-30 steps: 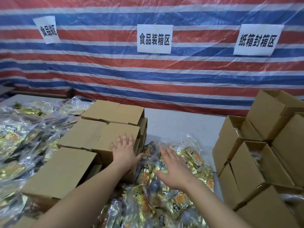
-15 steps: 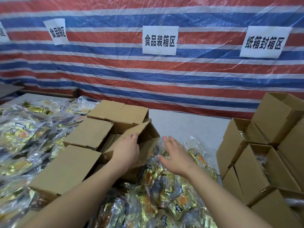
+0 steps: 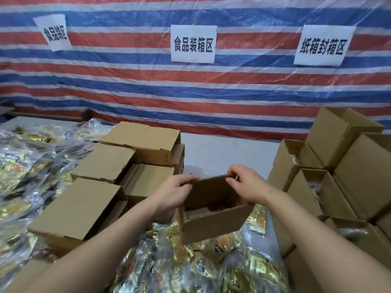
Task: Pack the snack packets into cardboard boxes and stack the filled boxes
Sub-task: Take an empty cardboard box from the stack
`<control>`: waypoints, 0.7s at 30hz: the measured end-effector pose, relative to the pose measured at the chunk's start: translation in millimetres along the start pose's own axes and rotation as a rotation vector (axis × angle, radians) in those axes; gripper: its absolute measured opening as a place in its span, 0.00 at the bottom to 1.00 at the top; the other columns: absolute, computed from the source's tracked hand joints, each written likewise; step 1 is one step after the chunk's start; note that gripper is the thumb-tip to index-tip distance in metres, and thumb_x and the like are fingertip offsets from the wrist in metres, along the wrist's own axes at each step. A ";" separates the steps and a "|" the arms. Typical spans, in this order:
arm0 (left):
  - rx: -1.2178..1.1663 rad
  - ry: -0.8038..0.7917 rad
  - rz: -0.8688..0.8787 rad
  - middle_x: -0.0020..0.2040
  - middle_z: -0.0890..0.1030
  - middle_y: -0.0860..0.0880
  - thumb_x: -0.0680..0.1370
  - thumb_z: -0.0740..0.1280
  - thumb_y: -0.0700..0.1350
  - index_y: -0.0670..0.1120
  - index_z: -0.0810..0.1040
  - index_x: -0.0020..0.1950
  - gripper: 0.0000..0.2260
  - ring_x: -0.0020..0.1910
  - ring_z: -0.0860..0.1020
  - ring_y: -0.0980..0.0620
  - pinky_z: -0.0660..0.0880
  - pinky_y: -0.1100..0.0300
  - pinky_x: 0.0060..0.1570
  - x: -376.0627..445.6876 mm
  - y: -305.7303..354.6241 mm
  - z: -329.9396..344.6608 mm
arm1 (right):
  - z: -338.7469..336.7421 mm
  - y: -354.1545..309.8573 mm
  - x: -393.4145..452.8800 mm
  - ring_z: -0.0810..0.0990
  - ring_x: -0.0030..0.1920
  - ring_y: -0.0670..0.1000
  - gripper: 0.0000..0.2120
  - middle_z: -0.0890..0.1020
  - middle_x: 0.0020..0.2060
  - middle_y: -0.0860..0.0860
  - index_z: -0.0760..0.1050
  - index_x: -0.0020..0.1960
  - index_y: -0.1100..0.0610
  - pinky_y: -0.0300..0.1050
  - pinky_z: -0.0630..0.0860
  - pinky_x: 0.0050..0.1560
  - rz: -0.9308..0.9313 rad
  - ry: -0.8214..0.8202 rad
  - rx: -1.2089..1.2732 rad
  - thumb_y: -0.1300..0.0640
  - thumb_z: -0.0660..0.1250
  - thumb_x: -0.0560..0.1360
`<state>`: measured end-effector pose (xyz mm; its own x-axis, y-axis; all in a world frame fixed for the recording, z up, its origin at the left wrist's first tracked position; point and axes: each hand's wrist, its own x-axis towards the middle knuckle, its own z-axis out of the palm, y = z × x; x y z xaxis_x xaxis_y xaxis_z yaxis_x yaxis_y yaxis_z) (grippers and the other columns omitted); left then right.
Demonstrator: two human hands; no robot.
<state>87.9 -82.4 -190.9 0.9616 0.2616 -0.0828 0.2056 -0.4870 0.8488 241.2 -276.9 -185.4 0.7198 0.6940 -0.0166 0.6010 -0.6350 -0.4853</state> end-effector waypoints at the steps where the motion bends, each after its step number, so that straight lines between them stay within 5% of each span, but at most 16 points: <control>1: -0.031 -0.032 -0.012 0.61 0.77 0.55 0.83 0.57 0.40 0.51 0.78 0.68 0.17 0.62 0.74 0.57 0.71 0.59 0.67 -0.5 -2.9 6.9 | 2.8 6.6 -8.1 0.79 0.44 0.49 0.05 0.78 0.46 0.44 0.71 0.47 0.45 0.48 0.77 0.45 0.010 -0.013 0.014 0.50 0.63 0.82; 5: -0.154 -0.100 -0.086 0.53 0.82 0.61 0.82 0.58 0.39 0.56 0.84 0.56 0.17 0.54 0.78 0.64 0.75 0.71 0.53 -12.5 -17.6 40.3 | 26.8 31.2 -45.0 0.75 0.53 0.48 0.07 0.78 0.52 0.48 0.76 0.57 0.51 0.47 0.72 0.54 0.050 -0.101 0.019 0.53 0.60 0.83; 8: -0.159 -0.093 -0.135 0.44 0.84 0.61 0.79 0.60 0.40 0.61 0.85 0.43 0.20 0.48 0.81 0.61 0.78 0.66 0.50 -27.6 -38.3 68.6 | 58.7 42.7 -77.0 0.75 0.49 0.48 0.06 0.76 0.46 0.45 0.74 0.51 0.50 0.47 0.73 0.52 0.099 -0.112 0.005 0.54 0.59 0.83; 10: -0.156 -0.089 -0.184 0.45 0.85 0.58 0.79 0.61 0.42 0.61 0.85 0.43 0.17 0.48 0.82 0.58 0.80 0.60 0.52 -39.0 -53.9 86.5 | 83.1 49.3 -98.1 0.74 0.47 0.48 0.07 0.74 0.44 0.44 0.73 0.49 0.51 0.46 0.72 0.50 0.132 -0.124 0.005 0.53 0.58 0.84; 14: -0.126 -0.115 -0.250 0.47 0.83 0.58 0.80 0.62 0.42 0.56 0.84 0.47 0.13 0.48 0.80 0.60 0.79 0.65 0.49 -60.8 -87.2 116.0 | 127.8 57.1 -137.4 0.73 0.45 0.46 0.08 0.73 0.46 0.45 0.70 0.50 0.49 0.41 0.67 0.41 0.195 -0.154 -0.004 0.50 0.55 0.84; 17: -0.114 -0.142 -0.283 0.49 0.83 0.56 0.81 0.62 0.41 0.52 0.84 0.52 0.12 0.50 0.80 0.58 0.79 0.63 0.53 -74.0 -107.6 133.0 | 155.0 60.1 -155.6 0.73 0.47 0.48 0.07 0.71 0.47 0.47 0.67 0.49 0.49 0.45 0.71 0.49 0.221 -0.173 0.036 0.52 0.55 0.85; 21: -0.098 -0.158 -0.289 0.50 0.82 0.56 0.81 0.63 0.40 0.52 0.84 0.53 0.11 0.51 0.79 0.58 0.74 0.74 0.46 -87.8 -128.4 151.7 | 179.0 66.7 -171.9 0.74 0.49 0.49 0.08 0.71 0.51 0.48 0.68 0.53 0.51 0.48 0.72 0.52 0.276 -0.180 0.004 0.51 0.52 0.85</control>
<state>4.7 -169.3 -371.8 0.8842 0.2408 -0.4003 0.4623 -0.3276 0.8240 95.4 -377.8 -371.4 0.7822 0.5449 -0.3021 0.3899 -0.8063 -0.4448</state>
